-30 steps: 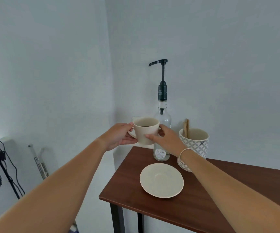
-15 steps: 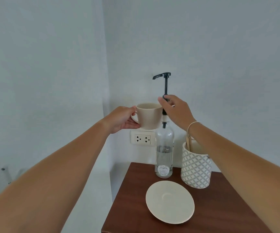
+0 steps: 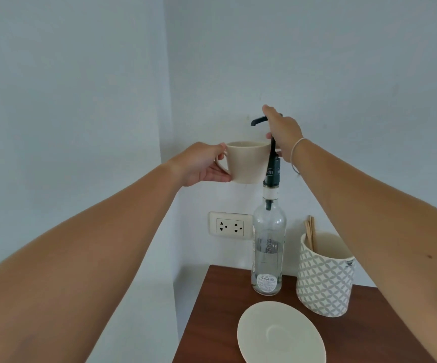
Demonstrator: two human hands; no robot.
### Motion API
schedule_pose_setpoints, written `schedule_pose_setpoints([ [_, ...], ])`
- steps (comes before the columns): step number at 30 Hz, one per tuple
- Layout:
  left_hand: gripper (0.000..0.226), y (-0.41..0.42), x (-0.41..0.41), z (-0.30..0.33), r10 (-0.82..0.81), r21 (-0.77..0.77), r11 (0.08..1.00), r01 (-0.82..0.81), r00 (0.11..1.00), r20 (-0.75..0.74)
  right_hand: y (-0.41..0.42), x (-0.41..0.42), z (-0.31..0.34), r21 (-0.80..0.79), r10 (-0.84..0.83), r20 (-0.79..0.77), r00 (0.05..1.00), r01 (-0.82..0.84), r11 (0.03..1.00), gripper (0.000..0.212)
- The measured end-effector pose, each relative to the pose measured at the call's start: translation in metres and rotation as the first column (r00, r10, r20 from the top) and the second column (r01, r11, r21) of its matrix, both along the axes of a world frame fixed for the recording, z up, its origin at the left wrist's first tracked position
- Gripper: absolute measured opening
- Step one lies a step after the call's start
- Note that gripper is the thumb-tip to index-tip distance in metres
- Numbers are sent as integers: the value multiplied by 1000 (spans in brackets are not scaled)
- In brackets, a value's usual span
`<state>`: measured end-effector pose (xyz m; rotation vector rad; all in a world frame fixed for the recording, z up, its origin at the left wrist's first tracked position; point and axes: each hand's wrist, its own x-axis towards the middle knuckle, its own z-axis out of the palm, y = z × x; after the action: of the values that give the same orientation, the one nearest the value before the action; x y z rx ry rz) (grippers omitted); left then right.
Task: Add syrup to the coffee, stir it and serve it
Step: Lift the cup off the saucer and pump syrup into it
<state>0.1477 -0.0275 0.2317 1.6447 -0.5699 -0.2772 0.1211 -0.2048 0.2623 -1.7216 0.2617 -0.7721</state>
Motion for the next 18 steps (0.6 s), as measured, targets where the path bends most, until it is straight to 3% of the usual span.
schedule_pose_setpoints([
  [5, 32, -4, 11, 10, 24, 8, 1000, -24, 1000, 14, -1, 22, -4, 66, 74, 1, 997, -74, 995, 22],
  [18, 34, -1, 10, 17, 72, 1, 997, -72, 997, 41, 3, 25, -3, 122, 105, 83, 991, -115, 986, 17],
])
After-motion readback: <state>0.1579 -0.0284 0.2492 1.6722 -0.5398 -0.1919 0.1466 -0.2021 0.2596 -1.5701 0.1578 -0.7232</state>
